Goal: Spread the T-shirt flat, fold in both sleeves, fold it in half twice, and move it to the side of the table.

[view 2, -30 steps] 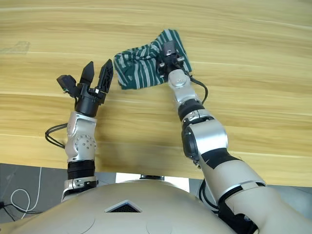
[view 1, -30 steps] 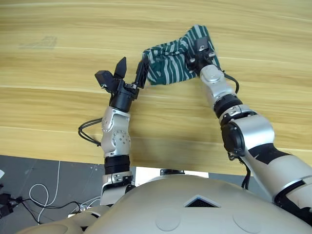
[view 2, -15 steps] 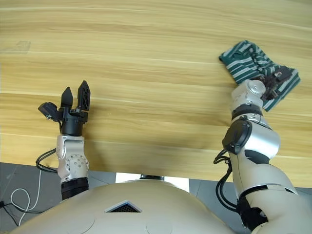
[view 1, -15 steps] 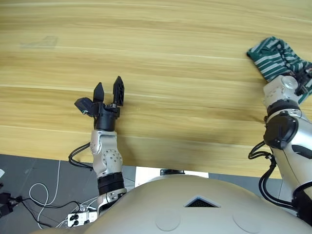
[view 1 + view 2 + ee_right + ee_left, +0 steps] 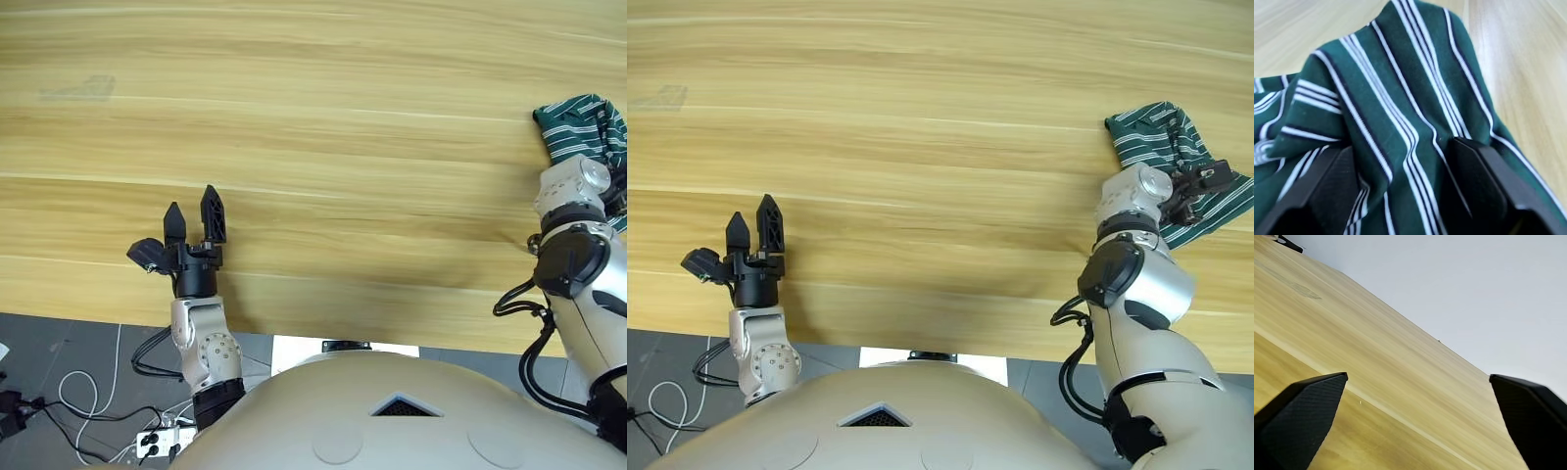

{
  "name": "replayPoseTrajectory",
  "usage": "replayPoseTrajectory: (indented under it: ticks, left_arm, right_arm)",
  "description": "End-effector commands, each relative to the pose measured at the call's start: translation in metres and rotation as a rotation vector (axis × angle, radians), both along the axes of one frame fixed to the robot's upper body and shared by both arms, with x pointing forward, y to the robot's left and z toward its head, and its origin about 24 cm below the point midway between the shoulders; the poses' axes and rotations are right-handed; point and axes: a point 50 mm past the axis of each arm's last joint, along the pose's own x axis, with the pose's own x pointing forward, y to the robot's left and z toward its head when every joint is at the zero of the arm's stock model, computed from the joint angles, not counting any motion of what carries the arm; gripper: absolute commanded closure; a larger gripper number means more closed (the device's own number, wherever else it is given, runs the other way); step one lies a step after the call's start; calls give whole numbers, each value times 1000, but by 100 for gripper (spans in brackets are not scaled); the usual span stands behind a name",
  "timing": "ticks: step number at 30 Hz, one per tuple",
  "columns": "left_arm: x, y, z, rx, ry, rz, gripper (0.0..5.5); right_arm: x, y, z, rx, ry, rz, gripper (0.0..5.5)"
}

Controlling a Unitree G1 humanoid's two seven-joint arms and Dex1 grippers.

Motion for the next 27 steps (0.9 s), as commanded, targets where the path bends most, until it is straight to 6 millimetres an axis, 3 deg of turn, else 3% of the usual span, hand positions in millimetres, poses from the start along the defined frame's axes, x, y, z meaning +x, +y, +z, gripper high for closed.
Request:
replayPoseTrajectory:
  ticks: [1, 3, 6, 7, 9, 13, 18, 20, 23, 27]
  left_arm:
    - [-7, -1, -6, -25, 10, 34, 12]
    - [-10, -4, -8, -29, 11, 42, 12]
    - [-11, -7, -12, -27, 18, 43, 12]
    - [-10, -8, -13, -22, 22, 39, 12]
    - [-5, -5, -16, 10, 43, 61, 12]
    - [24, 0, -13, 294, 87, 130, 12]
    - [124, -42, 4, 486, 35, -2, 12]
    - [151, -55, 10, 559, 34, -44, 12]
    - [173, -66, 14, 657, 42, -64, 12]
    - [179, -68, 15, 701, 15, -64, 12]
  right_arm:
    - [60, 89, 45, -329, -214, 625, 231]
    - [62, 141, 45, -452, -256, 920, 231]
    - [41, 217, 23, -611, -243, 1415, 231]
    - [29, 238, 10, -645, -211, 1582, 231]
    - [12, 258, -9, -680, -155, 1767, 231]
    - [8, 253, -20, -585, -126, 1696, 231]
    - [9, 209, -17, -614, -175, 1411, 231]
    - [13, 197, -14, -620, -174, 1338, 231]
    - [21, 184, -5, -609, -185, 1246, 231]
    - [16, 165, -8, -614, -189, 1183, 231]
